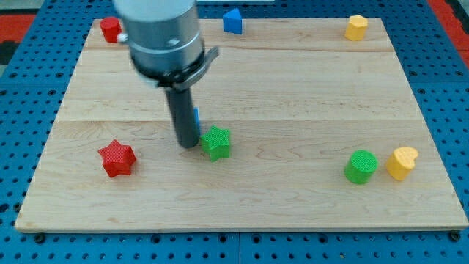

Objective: Slide the green star to the center of the board

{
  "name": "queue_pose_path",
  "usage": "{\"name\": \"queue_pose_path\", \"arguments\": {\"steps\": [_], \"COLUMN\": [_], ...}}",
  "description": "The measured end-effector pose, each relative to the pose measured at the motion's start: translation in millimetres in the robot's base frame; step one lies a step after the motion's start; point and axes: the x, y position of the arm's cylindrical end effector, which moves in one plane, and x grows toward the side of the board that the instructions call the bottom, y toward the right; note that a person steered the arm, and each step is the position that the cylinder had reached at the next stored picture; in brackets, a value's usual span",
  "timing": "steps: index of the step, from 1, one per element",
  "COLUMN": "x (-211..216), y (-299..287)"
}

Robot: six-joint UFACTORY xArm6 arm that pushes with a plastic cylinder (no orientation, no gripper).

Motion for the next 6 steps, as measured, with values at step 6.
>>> {"name": "queue_pose_path", "arguments": {"steps": [6], "x": [26], "y": [72]}}
